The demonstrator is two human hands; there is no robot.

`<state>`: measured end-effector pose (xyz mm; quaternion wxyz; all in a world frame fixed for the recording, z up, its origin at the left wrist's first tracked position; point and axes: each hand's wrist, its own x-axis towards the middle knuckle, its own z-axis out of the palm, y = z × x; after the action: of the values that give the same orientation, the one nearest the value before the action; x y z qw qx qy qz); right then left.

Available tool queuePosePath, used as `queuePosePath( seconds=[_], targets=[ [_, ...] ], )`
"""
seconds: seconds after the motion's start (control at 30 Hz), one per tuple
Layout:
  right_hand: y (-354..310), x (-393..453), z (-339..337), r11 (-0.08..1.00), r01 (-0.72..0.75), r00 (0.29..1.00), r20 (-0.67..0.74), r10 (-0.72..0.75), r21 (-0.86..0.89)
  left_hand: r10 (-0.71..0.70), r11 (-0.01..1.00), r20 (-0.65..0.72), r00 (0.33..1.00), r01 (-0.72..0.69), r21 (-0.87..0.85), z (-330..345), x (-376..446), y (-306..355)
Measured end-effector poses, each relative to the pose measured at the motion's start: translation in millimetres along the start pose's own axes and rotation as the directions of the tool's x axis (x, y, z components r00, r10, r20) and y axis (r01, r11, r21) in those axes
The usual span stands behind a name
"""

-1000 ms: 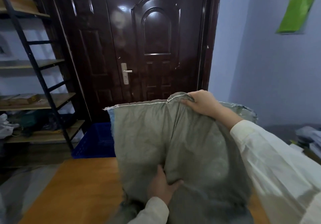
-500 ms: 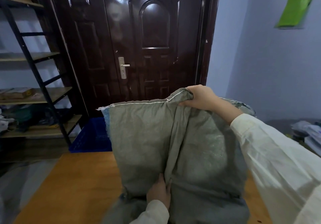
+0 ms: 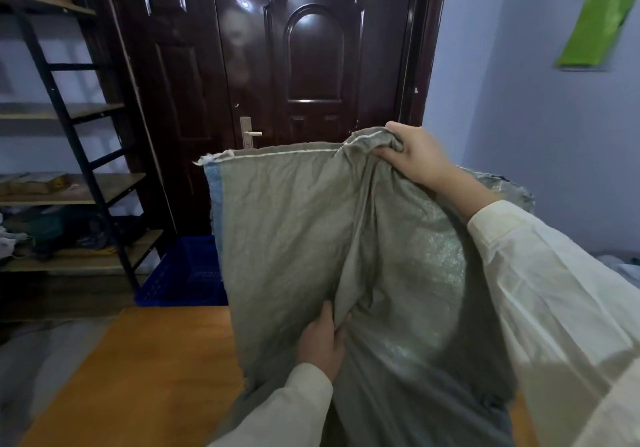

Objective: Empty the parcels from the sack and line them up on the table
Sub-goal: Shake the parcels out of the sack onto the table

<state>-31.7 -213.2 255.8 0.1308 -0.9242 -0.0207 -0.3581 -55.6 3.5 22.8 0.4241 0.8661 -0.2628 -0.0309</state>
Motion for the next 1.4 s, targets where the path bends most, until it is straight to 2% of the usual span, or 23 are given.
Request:
queuePosePath(
  seconds=[0.07,0.13,0.2,0.33,0.43,0.57,0.63,0.73,0.87,0.97,1.07,1.13,1.17,1.23,1.3,1.33,1.4],
  targets=[
    [1,-4,4,1.0,0.009,0.999,0.035,-0.009,-0.007,-0.056,0.998,0.058,0.997,0.058,-0.036,4,-3,-3],
    [3,-19,16,0.999,0.016,0.992,0.123,-0.01,-0.048,-0.098,0.995,0.163,0.982,0.099,0.007,11,-8,-8],
    [6,-31,25,0.999,0.007,0.985,0.17,-0.001,-0.039,-0.106,0.994,0.211,0.972,0.099,0.041,10,-9,-10],
    [8,-8,1,1.0,0.027,0.999,0.047,-0.027,0.005,-0.008,0.998,0.096,0.995,0.003,0.06,-7,10,2],
    [3,6,-15,1.0,0.002,0.999,-0.036,-0.003,-0.01,0.027,1.0,0.028,0.999,-0.028,0.013,-10,18,11],
    [-7,-20,15,0.995,0.041,0.992,0.122,-0.03,-0.09,-0.032,0.999,0.18,0.983,0.024,0.046,2,4,1],
    [-5,-26,18,0.998,0.012,0.99,0.138,-0.003,-0.063,-0.052,0.995,0.183,0.982,0.035,0.094,-1,2,-2],
    [-4,-7,-4,0.999,0.022,0.999,0.025,-0.022,-0.03,0.005,0.988,0.087,0.996,-0.019,0.153,-15,14,8],
    [-12,10,-26,0.999,0.032,0.996,-0.08,-0.031,0.007,0.084,0.993,-0.014,0.996,-0.082,0.088,-24,20,24],
    [-11,-1,-15,0.994,0.043,0.999,0.01,-0.042,-0.101,0.024,0.993,0.064,0.998,-0.031,0.117,-13,12,15],
    [-6,-15,-3,0.987,0.054,0.997,0.057,-0.046,-0.151,-0.131,0.984,0.176,0.976,0.106,0.143,-12,4,10],
    [-8,-10,-10,0.988,0.053,0.998,0.021,-0.051,-0.142,-0.145,0.97,0.151,0.978,0.111,0.215,-19,9,15],
    [-12,-4,-18,0.988,0.062,0.998,-0.006,-0.063,-0.142,-0.102,0.971,0.094,0.99,0.079,0.228,-24,14,19],
    [-18,12,-37,0.987,0.078,0.992,-0.083,-0.09,-0.139,-0.001,0.99,-0.018,1.0,0.003,0.144,-33,22,29],
    [-22,22,-49,0.986,0.078,0.988,-0.122,-0.096,-0.147,0.044,0.999,-0.046,0.998,-0.044,-0.009,-35,29,32],
    [-24,22,-49,0.981,0.072,0.992,-0.093,-0.09,-0.179,0.039,0.998,-0.017,0.999,-0.04,-0.057,-33,29,31],
    [-22,14,-37,0.955,0.073,0.997,0.057,-0.059,-0.286,0.017,0.997,0.078,0.997,-0.012,-0.071,-22,21,24]
  ],
)
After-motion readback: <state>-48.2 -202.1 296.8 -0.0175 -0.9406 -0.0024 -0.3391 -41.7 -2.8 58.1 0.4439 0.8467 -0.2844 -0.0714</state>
